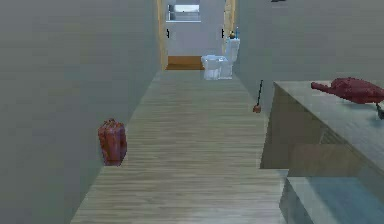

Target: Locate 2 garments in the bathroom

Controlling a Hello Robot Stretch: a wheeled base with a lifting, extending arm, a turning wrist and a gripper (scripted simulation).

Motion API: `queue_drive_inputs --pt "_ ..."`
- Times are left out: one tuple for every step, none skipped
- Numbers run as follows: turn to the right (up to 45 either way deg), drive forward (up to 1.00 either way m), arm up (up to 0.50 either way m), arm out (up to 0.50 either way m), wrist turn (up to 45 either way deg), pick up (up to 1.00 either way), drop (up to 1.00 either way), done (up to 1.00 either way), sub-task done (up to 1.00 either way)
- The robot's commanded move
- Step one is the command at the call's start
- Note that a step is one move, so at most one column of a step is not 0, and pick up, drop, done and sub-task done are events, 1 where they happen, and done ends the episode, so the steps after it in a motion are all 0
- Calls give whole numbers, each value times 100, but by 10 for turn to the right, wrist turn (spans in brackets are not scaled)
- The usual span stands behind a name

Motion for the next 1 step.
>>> queue_drive_inputs --pt "0 30 0 0 0 0 0 0 0"
